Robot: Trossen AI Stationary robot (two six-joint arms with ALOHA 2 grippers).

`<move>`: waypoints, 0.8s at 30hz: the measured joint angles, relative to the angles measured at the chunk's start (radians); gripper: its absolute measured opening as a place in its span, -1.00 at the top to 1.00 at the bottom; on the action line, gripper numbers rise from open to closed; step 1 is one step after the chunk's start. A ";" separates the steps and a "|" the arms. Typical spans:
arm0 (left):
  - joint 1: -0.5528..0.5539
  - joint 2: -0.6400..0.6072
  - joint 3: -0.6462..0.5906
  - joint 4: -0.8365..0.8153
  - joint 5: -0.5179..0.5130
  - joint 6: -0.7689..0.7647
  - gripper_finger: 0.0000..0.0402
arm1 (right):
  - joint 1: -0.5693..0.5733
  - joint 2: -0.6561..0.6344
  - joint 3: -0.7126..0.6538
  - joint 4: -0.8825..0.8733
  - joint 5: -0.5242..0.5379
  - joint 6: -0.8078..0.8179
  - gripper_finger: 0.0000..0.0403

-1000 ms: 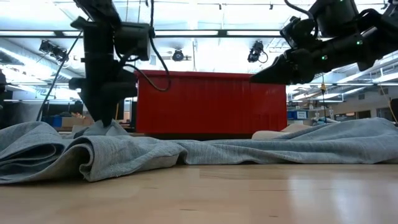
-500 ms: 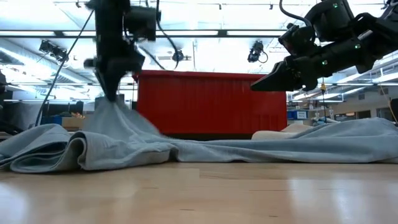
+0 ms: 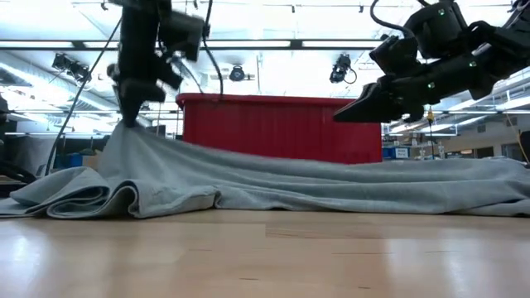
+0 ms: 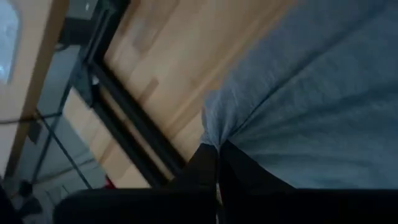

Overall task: Fold Laundry from Bin
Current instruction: Fold the gray shirt

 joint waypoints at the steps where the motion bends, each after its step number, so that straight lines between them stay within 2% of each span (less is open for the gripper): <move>1: 0.010 0.000 -0.029 0.020 -0.001 0.027 0.95 | -0.001 0.000 0.000 -0.011 -0.028 0.005 0.56; 4: 0.045 0.000 -0.094 0.027 -0.048 0.034 0.94 | -0.002 0.000 0.000 -0.046 -0.067 0.011 0.56; 10: 0.113 0.000 -0.180 0.041 -0.157 0.028 0.93 | -0.002 0.000 0.000 -0.056 -0.066 -0.003 0.56; 14: 0.141 0.000 -0.207 0.178 -0.184 0.104 0.92 | -0.011 0.000 0.000 -0.049 -0.066 -0.018 0.56; 19: 0.152 0.000 -0.208 0.397 -0.183 0.279 0.90 | -0.046 0.000 0.000 -0.042 -0.064 -0.019 0.56; 24: 0.188 0.000 -0.208 0.534 -0.213 0.392 0.65 | -0.078 0.000 0.000 -0.033 -0.066 -0.024 0.56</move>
